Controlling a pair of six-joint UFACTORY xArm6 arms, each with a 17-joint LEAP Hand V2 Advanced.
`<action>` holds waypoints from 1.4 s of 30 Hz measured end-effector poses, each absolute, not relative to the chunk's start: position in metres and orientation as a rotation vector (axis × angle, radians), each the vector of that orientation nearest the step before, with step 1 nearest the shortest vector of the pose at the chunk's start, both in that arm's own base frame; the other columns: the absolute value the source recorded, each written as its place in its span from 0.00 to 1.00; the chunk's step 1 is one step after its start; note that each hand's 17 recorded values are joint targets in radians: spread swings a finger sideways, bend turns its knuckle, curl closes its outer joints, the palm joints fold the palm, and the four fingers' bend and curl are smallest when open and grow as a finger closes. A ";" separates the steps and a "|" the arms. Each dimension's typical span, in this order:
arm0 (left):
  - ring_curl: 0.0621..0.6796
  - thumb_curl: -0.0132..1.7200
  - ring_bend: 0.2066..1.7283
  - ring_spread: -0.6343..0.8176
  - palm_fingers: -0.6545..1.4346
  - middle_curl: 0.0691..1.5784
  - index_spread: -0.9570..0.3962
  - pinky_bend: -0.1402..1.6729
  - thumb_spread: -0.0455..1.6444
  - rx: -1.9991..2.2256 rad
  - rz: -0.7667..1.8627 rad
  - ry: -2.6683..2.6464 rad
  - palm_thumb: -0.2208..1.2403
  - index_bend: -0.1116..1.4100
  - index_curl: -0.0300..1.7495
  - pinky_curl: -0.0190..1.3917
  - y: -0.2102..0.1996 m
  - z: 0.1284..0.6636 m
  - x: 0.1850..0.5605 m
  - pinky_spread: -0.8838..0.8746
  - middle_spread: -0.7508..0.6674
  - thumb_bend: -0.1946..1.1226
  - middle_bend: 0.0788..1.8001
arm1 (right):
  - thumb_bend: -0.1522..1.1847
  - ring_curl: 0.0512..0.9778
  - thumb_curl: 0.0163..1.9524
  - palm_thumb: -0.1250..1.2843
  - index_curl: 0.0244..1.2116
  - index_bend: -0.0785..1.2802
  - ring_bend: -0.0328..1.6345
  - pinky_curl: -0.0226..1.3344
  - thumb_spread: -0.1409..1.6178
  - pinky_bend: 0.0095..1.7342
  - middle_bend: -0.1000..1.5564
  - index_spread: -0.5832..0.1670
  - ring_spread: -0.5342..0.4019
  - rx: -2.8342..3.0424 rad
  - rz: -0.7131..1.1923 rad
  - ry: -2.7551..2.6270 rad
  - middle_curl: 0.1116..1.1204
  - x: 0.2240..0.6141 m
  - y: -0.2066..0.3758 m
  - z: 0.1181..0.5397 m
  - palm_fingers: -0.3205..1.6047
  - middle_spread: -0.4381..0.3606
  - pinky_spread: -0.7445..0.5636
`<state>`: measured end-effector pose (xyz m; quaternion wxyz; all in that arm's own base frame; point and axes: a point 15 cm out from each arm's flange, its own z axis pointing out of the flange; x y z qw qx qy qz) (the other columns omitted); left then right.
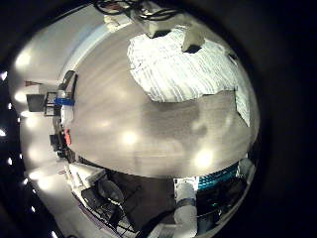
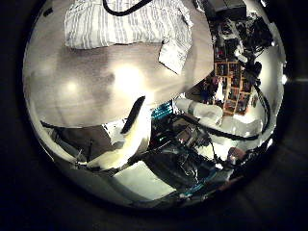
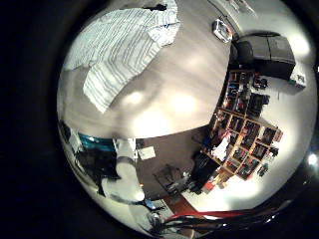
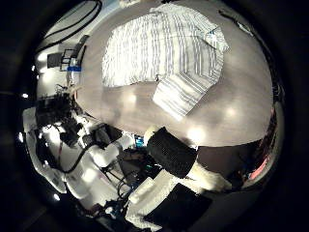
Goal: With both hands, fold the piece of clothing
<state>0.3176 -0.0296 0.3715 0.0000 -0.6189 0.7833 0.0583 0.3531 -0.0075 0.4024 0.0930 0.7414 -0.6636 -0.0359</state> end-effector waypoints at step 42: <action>0.23 0.19 0.25 0.70 0.39 0.16 0.65 0.23 0.59 -1.843 0.252 2.583 0.28 0.22 0.23 0.25 0.004 0.191 0.424 0.74 0.63 0.13 0.09 | 0.10 0.15 0.12 0.34 0.25 0.18 0.35 0.16 0.82 0.27 0.23 0.24 0.57 2.089 -0.308 -1.944 0.26 0.330 -0.017 0.348 0.35 0.45 0.83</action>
